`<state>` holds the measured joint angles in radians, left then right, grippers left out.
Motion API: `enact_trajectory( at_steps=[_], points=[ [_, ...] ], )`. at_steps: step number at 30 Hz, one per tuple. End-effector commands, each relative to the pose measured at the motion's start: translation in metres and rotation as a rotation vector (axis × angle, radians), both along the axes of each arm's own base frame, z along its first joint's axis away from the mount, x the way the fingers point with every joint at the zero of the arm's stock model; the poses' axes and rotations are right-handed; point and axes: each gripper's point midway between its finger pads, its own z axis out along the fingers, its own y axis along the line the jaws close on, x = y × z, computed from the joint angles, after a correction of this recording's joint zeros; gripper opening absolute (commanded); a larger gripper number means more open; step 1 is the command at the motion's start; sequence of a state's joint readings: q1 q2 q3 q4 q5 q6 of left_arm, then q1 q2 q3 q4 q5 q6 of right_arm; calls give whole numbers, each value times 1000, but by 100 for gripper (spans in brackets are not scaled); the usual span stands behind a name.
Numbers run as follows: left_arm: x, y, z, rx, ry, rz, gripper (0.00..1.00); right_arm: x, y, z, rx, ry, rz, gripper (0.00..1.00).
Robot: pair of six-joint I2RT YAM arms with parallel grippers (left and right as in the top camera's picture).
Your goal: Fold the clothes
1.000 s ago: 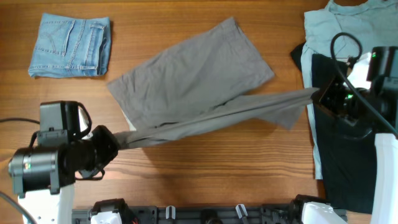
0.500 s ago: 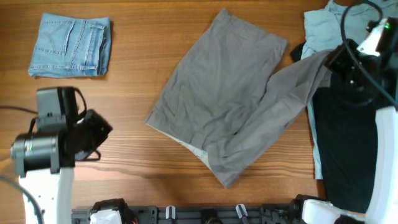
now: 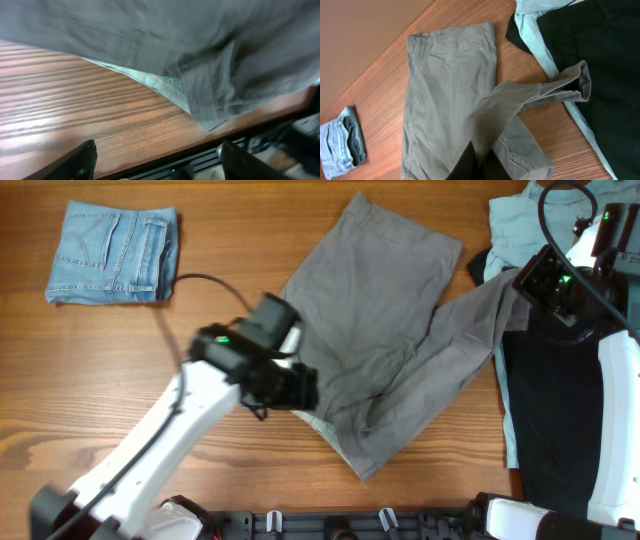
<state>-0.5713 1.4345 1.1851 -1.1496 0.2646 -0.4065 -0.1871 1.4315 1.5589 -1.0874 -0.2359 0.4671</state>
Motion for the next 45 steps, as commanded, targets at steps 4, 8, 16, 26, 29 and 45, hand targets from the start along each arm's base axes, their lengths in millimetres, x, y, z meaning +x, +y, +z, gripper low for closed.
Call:
enact_trajectory(
  at_steps=[4,8,16,26,29,45],
  points=[
    [-30,-71,-47,-17,36,-401,76,0,3,12,12,-33,8,4],
    [-41,-96,-64,4,-8,-510,79,0,3,12,12,-33,9,4],
    [-54,-111,-67,4,-72,-662,83,-1,3,12,13,-29,9,4],
    [-50,-111,-98,116,-91,-706,49,-1,3,12,13,-29,8,4],
    [-50,-109,-98,125,-82,-700,10,-1,3,11,13,-26,8,4],
    [-15,-34,39,144,-97,-350,4,6,0,16,-60,-74,77,4]
  ],
)
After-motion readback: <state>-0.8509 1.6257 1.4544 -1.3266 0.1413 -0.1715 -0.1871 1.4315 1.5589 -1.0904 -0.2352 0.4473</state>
